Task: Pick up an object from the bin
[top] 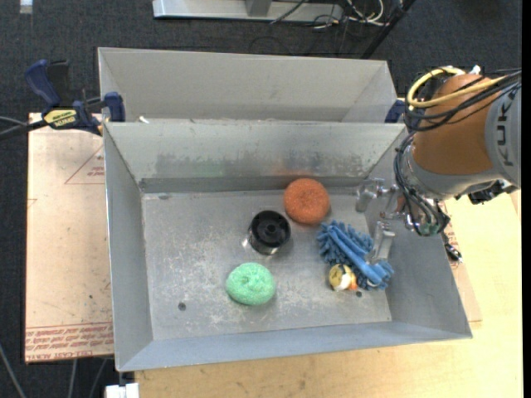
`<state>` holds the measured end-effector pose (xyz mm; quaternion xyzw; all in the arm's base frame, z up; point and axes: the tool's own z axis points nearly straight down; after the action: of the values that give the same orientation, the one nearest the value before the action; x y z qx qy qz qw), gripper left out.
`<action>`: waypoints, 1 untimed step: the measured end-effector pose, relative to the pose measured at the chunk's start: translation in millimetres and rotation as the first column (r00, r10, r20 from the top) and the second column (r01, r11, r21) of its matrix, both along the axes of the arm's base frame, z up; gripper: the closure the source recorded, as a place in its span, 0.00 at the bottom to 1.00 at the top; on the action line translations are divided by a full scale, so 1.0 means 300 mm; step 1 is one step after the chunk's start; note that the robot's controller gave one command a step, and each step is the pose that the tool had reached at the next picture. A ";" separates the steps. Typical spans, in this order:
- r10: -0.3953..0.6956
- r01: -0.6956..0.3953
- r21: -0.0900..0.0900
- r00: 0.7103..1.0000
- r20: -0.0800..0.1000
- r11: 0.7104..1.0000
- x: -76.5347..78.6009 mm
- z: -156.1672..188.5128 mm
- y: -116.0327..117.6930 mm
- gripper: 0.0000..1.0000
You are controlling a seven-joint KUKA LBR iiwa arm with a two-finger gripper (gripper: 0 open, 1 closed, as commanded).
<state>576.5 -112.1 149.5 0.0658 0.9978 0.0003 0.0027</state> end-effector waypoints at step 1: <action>-0.241 0.241 0.001 0.970 -0.002 0.970 0.000 -0.111 0.011 0.00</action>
Offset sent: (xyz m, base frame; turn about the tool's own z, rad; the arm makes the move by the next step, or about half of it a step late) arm -0.0030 0.0094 -0.0795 0.1380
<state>576.6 -108.8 116.0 0.1867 0.9824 0.0006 0.0020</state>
